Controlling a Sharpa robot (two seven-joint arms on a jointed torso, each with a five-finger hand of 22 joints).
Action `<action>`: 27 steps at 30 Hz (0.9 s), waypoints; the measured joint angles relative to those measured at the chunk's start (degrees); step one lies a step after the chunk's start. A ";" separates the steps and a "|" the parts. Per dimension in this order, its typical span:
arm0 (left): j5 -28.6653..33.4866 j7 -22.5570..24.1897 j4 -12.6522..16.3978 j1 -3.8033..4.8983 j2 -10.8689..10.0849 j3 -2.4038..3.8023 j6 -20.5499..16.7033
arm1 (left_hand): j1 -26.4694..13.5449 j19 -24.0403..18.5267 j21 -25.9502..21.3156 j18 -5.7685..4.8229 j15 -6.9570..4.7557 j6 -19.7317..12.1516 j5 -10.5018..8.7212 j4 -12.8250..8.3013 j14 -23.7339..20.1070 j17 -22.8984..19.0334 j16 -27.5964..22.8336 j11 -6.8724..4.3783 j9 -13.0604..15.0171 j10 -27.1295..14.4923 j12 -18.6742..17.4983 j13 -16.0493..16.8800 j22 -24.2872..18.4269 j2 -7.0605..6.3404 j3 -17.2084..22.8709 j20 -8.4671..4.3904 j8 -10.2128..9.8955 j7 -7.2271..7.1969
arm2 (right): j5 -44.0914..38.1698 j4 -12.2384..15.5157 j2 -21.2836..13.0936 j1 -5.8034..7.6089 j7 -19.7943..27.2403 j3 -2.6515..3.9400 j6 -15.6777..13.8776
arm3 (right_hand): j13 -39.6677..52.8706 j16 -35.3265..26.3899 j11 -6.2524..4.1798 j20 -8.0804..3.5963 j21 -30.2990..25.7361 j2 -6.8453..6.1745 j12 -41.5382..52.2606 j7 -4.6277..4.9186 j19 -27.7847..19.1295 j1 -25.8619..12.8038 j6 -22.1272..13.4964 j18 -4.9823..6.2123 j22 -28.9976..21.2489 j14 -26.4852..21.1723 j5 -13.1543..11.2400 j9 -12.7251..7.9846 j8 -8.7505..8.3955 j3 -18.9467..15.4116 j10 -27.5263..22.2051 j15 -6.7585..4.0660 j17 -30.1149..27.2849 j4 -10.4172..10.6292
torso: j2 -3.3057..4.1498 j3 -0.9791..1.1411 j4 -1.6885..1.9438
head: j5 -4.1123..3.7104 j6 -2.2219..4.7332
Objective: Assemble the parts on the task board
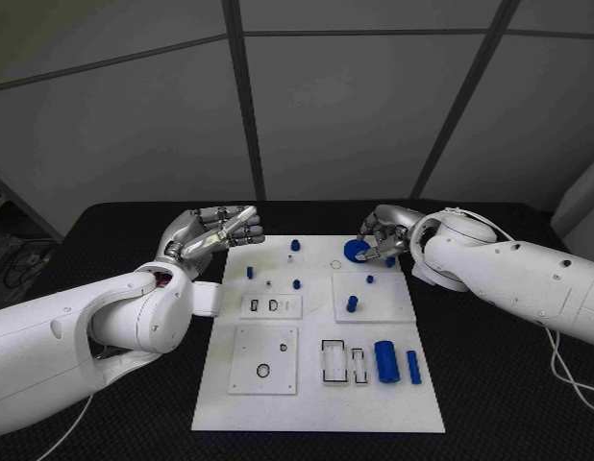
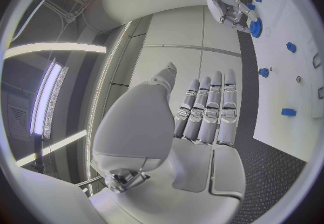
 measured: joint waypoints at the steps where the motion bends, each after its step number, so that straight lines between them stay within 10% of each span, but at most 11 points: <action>1: 0.00 -0.02 0.00 0.00 0.00 0.00 0.01 | 0.00 0.00 0.00 0.00 0.00 0.00 0.00 0.00 0.00 0.00 0.00 0.00 0.00 0.00 0.00 0.00 0.00 0.00 0.00 0.00 0.00 0.00 | -0.16 -0.04 0.06 0.00 -0.01 0.00 0.01 | 0.25 0.14 -0.17 0.00 0.22 0.17 0.25 0.00 0.00 0.37 0.00 0.00 0.18 0.00 0.00 0.07 0.25 0.17 0.17 0.00 0.00 -0.18 | 0.00 0.00 0.00 | 0.00 -0.03; 11: -0.02 -0.16 -0.01 0.00 -0.01 0.00 0.09 | 0.00 0.00 0.00 0.00 0.00 0.00 0.00 0.00 0.00 0.00 0.00 0.00 0.00 0.00 0.00 0.00 0.00 0.00 0.00 0.00 0.01 0.00 | -3.19 -0.28 0.57 0.05 -0.08 0.02 0.03 | 3.44 0.36 -0.58 -0.28 0.84 1.73 2.35 -0.71 0.54 3.40 2.60 -0.92 1.43 0.00 -5.27 0.34 2.26 2.66 2.28 0.00 0.00 -2.18 | 0.02 0.01 0.01 | -0.05 -0.15; 27: -0.04 -0.50 0.01 0.00 -0.03 0.00 0.27 | -0.02 0.00 -0.31 0.00 0.20 0.21 0.00 -0.16 0.20 -0.04 -0.35 0.00 0.00 0.00 -0.15 0.00 -0.06 0.02 -0.16 0.00 0.03 0.21 | -7.02 1.71 0.49 0.01 -0.02 -0.01 -1.40 | 5.76 0.64 -1.31 -0.81 1.73 1.64 3.83 -1.23 1.23 3.47 4.66 -0.90 2.71 -0.22 -2.75 0.13 2.53 4.94 3.98 -0.22 -0.01 -2.07 | 0.02 0.04 0.01 | -0.10 -0.10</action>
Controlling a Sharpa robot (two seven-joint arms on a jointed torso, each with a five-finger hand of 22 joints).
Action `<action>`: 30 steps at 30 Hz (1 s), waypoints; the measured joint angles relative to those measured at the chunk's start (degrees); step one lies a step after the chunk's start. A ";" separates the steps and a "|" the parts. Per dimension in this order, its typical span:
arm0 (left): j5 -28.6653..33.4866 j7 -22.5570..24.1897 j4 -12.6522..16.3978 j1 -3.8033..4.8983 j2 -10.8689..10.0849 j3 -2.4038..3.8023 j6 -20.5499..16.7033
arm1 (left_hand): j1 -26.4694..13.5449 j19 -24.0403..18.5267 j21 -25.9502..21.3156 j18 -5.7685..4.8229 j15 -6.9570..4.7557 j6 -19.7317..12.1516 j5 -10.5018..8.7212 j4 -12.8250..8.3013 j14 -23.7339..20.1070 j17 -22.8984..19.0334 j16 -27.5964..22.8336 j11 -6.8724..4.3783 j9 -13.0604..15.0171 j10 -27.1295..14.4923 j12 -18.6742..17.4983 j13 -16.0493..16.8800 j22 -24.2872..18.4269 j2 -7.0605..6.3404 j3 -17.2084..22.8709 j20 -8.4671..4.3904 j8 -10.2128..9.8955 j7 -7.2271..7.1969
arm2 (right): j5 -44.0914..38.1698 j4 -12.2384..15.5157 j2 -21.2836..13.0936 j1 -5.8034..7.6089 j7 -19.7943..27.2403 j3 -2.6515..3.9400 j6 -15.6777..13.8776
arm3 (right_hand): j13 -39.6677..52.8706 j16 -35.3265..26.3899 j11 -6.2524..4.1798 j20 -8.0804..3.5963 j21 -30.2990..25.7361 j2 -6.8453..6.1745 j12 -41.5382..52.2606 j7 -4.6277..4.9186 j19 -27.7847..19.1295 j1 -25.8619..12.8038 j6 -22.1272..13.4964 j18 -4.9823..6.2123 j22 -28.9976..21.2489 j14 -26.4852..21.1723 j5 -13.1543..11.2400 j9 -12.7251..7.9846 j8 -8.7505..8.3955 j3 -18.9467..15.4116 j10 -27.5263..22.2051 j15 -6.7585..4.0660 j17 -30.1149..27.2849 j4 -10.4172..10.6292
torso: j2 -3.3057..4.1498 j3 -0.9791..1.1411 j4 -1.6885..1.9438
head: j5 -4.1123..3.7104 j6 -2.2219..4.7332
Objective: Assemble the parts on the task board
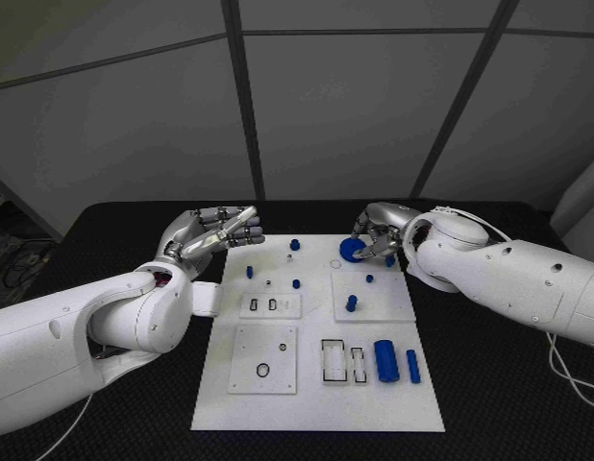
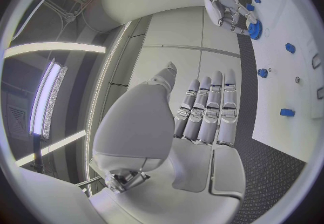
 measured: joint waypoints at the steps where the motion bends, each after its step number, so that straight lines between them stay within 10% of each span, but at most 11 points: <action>1: 0.00 -0.02 0.00 0.00 -0.01 0.00 0.01 | -0.08 0.00 0.00 0.00 0.00 0.00 0.00 0.00 0.00 0.00 0.00 0.00 0.00 0.00 -0.10 0.00 0.00 0.08 0.00 0.00 0.00 0.00 | -0.14 0.39 -0.16 0.00 0.02 0.00 -0.28 | 0.02 0.00 -0.01 0.00 0.00 0.00 0.00 0.02 0.00 0.00 0.06 0.00 0.08 0.00 0.26 -0.03 -0.10 0.10 0.01 0.00 0.00 0.03 | 0.00 0.00 0.00 | 0.00 0.01; 15: -0.01 -0.20 -0.13 0.00 0.04 0.00 0.11 | -0.21 0.00 0.00 0.00 0.00 0.00 0.00 0.00 0.00 0.01 0.00 0.00 0.00 0.00 -0.12 0.00 0.01 0.21 0.00 0.00 0.00 0.00 | -3.32 7.36 1.67 -0.01 -0.17 0.03 -5.95 | -0.20 0.00 -0.01 0.00 0.25 -0.08 0.00 0.02 0.41 0.07 0.05 0.00 0.51 0.00 1.02 -0.35 -0.55 0.80 0.01 0.00 0.00 0.03 | -0.04 0.01 0.00 | 0.25 0.28; 30: -0.02 -0.36 -0.46 0.00 0.26 0.00 0.31 | -0.21 0.00 0.00 0.00 0.00 0.00 0.00 0.00 0.00 0.01 0.00 0.00 0.00 0.00 -0.12 0.00 0.01 0.21 0.00 0.00 -0.23 0.00 | -5.60 2.46 9.73 0.01 -0.60 -0.08 -7.60 | -0.34 0.00 -0.01 0.00 0.25 -0.08 -0.01 0.02 0.40 0.07 0.00 0.01 0.56 0.00 1.01 -0.65 -0.82 1.16 0.00 0.00 0.03 0.09 | 0.07 -0.07 0.13 | 0.46 0.18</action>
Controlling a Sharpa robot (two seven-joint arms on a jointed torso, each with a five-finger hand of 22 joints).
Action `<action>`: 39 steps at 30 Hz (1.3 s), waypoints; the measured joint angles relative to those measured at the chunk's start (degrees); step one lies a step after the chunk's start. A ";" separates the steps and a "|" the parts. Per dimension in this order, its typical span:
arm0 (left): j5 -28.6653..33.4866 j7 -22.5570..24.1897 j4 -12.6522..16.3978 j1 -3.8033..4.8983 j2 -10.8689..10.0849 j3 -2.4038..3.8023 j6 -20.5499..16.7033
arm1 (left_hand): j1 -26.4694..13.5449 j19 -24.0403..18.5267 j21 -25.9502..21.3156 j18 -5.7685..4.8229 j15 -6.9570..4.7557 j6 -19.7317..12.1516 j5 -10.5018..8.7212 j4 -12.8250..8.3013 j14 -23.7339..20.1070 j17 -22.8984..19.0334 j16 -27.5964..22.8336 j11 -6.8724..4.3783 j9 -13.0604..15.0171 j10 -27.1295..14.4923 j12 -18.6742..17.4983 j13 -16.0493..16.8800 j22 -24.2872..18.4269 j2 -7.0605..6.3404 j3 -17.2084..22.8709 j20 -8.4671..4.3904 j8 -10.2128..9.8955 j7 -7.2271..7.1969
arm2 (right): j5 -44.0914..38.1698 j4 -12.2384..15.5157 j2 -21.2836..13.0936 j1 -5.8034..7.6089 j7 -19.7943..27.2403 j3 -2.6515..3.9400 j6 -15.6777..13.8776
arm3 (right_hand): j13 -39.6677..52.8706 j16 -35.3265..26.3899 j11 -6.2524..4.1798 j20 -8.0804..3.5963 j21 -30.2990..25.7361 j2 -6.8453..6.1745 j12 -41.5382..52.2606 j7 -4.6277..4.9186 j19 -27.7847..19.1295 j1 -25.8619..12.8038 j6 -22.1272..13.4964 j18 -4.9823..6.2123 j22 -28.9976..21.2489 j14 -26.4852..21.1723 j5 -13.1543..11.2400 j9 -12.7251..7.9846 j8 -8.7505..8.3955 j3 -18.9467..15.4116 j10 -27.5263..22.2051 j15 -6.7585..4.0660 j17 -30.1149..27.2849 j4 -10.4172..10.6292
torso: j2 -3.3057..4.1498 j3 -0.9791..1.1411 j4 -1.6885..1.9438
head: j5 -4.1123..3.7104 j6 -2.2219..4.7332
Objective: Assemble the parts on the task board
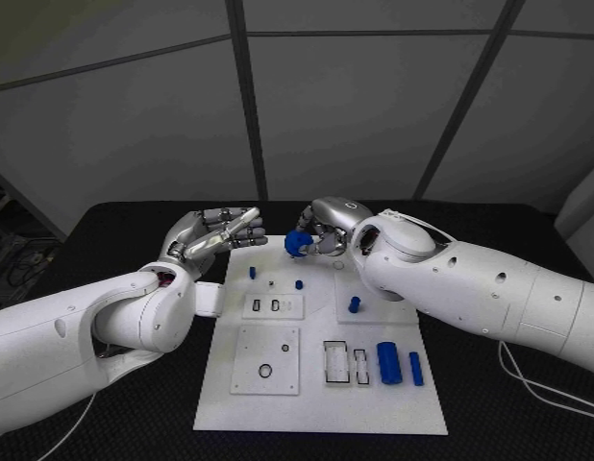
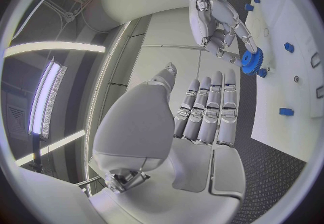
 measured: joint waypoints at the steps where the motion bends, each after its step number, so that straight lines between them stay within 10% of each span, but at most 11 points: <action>1: 0.00 0.00 -0.02 0.00 0.01 0.00 0.01 | 0.00 0.00 0.00 0.00 0.00 0.00 0.00 0.00 0.00 0.00 0.00 0.00 0.00 0.00 0.00 0.00 0.00 0.00 0.00 0.00 0.00 0.00 | -0.04 -0.17 0.26 0.00 0.00 -0.02 0.01 | 0.00 0.00 0.00 0.00 0.00 0.00 0.00 0.01 0.00 0.00 -0.01 0.00 0.00 0.00 0.00 -0.02 0.00 0.00 0.00 0.00 0.00 0.00 | 0.01 0.00 0.00 | 0.03 -0.04; 39: -0.03 -0.30 -0.18 0.05 0.06 0.01 0.37 | 0.00 0.00 0.00 0.00 0.00 0.00 0.00 -0.16 0.00 -0.12 -0.29 0.00 0.00 0.00 -0.07 0.00 -0.10 0.00 -0.16 0.00 0.00 0.00 | -0.50 -4.64 3.88 0.05 0.13 -1.69 5.22 | -1.31 0.00 0.78 0.00 0.00 -0.88 -1.36 0.56 -0.01 -1.41 -0.78 0.01 -0.30 0.00 -0.47 -0.68 -1.35 0.83 -1.07 0.00 -0.02 0.15 | -0.07 0.08 -0.14 | 0.48 -0.53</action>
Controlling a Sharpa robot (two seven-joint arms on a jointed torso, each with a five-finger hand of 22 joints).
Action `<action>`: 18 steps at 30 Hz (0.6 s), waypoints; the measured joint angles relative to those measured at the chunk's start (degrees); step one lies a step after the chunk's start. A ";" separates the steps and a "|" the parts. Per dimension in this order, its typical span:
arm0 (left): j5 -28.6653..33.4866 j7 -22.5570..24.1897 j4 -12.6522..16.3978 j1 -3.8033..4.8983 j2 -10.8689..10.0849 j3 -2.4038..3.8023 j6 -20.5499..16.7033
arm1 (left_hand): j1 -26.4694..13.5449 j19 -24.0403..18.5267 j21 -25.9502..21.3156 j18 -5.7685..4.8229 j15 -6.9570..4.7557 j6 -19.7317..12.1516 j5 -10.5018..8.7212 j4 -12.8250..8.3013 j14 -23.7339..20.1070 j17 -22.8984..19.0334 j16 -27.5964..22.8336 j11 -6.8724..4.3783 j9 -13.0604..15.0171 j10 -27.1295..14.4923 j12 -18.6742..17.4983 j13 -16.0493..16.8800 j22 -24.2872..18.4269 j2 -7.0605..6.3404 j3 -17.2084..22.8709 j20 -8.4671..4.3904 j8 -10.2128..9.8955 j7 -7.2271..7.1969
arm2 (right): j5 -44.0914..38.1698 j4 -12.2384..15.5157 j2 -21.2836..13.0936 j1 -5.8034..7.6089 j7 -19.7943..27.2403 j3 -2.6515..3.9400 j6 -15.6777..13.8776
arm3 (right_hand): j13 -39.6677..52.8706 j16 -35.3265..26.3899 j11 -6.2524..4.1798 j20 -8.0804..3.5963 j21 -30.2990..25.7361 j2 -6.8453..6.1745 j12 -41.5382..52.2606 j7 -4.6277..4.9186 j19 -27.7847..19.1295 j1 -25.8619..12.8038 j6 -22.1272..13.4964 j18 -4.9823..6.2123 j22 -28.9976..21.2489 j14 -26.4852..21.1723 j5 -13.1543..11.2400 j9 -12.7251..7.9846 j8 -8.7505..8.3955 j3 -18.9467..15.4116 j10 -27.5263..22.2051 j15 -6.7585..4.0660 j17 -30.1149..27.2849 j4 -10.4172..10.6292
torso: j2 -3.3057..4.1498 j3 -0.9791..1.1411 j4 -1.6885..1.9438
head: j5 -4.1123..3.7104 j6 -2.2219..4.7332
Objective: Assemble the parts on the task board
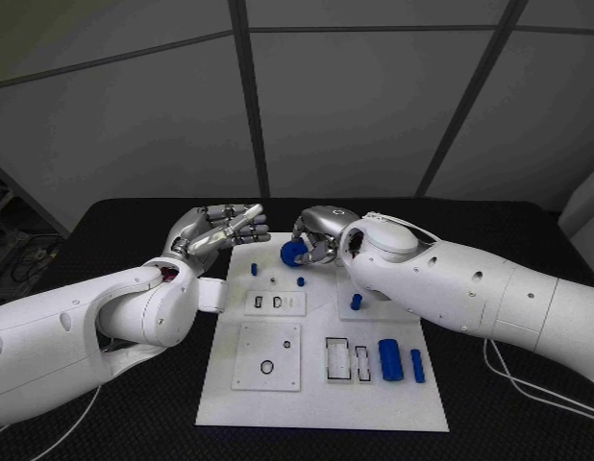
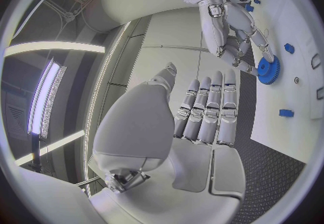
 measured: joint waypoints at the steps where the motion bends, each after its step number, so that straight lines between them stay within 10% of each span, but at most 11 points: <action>1: 0.00 0.00 0.00 0.00 0.00 0.00 0.00 | 0.00 0.00 0.00 0.00 0.00 0.00 0.00 0.00 0.00 -0.01 -0.02 0.00 0.00 0.00 -0.20 0.00 -0.05 0.00 0.00 0.00 -0.06 0.00 | 0.00 -0.10 0.00 0.00 0.00 -0.02 0.05 | -0.33 0.04 0.05 0.02 0.00 -0.06 -0.31 0.22 -0.02 -0.10 -0.65 0.00 -0.05 0.00 -0.22 -0.10 -0.41 0.24 -0.44 0.00 0.00 -0.10 | 0.01 0.01 0.00 | 0.00 0.01; 6: -0.13 -0.01 -0.02 0.01 -0.01 0.00 0.00 | 0.00 0.00 0.00 0.00 0.00 0.00 0.00 0.00 0.00 -0.01 -0.02 0.00 0.00 0.00 -0.21 0.00 -0.06 0.00 0.00 0.00 -0.23 0.00 | 0.00 -0.48 0.12 -0.09 0.09 -0.10 0.21 | -2.80 0.23 0.86 0.62 0.00 -1.72 -2.20 0.87 -0.62 -1.91 -14.08 0.00 -0.39 0.11 -3.24 -1.16 -7.00 0.02 -2.63 0.53 0.00 0.44 | 0.01 0.02 -0.03 | 0.01 -0.02; 9: -0.21 -0.03 -0.03 0.02 -0.01 0.00 0.00 | 0.00 0.00 0.00 0.00 0.00 0.00 0.00 0.00 0.00 -0.01 -0.02 0.00 0.00 0.00 -0.21 0.00 -0.06 0.00 0.00 0.00 -0.23 0.00 | 0.05 -0.55 0.24 -0.09 0.21 -0.11 0.33 | -3.21 0.23 0.74 0.75 0.00 -2.25 -2.47 0.64 -0.75 -2.38 -17.19 0.00 -0.47 0.11 -3.39 -1.24 -8.20 -0.56 -2.76 0.53 0.00 1.15 | 0.01 0.02 -0.03 | 0.02 -0.04; 18: -0.42 -0.08 -0.03 0.03 0.00 0.00 -0.01 | 0.00 0.00 -0.22 0.00 0.00 0.00 0.00 -0.16 0.00 -0.09 -0.38 0.00 0.00 0.00 -0.21 0.00 -0.13 0.00 -0.16 0.00 -0.23 0.00 | 0.47 -0.53 0.15 -0.09 0.67 -0.11 1.49 | -2.71 0.23 0.86 1.03 0.00 -2.58 -2.25 1.05 -0.62 -2.53 -8.90 0.00 -0.42 0.11 -3.39 -0.21 -6.19 -1.07 -3.05 0.53 -0.01 2.62 | 0.02 0.03 -0.03 | -0.04 -0.16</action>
